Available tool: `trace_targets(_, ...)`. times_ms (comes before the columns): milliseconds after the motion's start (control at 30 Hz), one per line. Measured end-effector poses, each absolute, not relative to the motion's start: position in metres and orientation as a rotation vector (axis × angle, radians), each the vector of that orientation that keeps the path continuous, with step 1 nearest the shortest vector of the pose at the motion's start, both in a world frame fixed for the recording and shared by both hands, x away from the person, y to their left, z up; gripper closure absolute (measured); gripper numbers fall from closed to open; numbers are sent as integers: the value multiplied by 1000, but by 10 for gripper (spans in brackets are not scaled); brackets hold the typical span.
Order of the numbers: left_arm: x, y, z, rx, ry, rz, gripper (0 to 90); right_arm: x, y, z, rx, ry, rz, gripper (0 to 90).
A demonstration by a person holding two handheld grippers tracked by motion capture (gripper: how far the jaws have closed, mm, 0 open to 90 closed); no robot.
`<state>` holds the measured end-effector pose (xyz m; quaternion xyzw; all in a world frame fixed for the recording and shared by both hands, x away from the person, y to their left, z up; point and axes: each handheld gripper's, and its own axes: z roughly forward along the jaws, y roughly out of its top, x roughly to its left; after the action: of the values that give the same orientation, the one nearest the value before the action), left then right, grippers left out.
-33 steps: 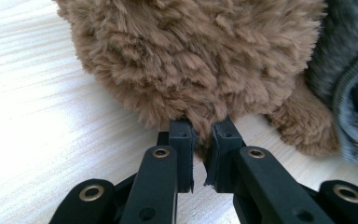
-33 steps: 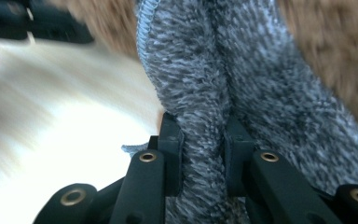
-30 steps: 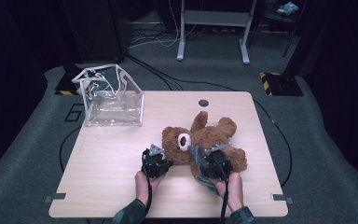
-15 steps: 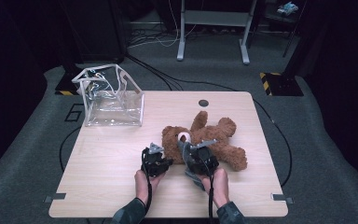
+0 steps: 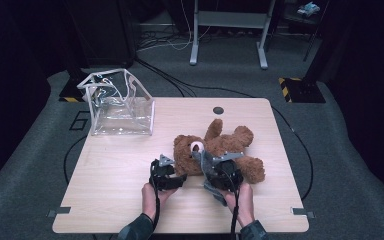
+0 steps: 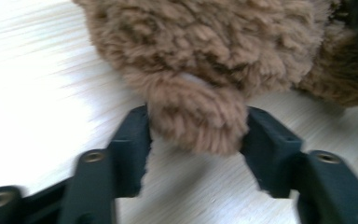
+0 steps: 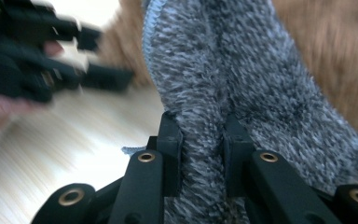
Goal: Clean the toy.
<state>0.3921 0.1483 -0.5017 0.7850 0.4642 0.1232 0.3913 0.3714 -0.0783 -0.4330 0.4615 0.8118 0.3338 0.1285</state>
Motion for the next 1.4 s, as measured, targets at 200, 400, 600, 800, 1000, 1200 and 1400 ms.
trace_targets(200, 391, 167, -507, 2066, 1170, 387, 252, 379, -54, -412, 1245, 2343, 1034, 734)
trace_targets(400, 390, 182, -518, 2091, 1200, 377, 167, 389, -36, -415, 1180, 2368, 1034, 732)
trace_targets(600, 387, 194, -523, 2044, 1180, 365, 112, 393, -26, -432, 1180, 2379, 1026, 734)
trace_targets(800, 384, 200, -528, 1980, 1192, 393, 113, 391, -19, -452, 1186, 2448, 963, 738)
trace_targets(1000, 384, 200, -528, 1966, 1200, 400, 114, 390, -13, -474, 1214, 2529, 886, 737)
trace_targets(1200, 383, 200, -529, 1964, 1199, 402, 114, 385, -13, -482, 1211, 2595, 846, 731)
trace_targets(1400, 383, 199, -529, 1971, 1194, 407, 114, 377, -22, -447, 1156, 2514, 965, 726)
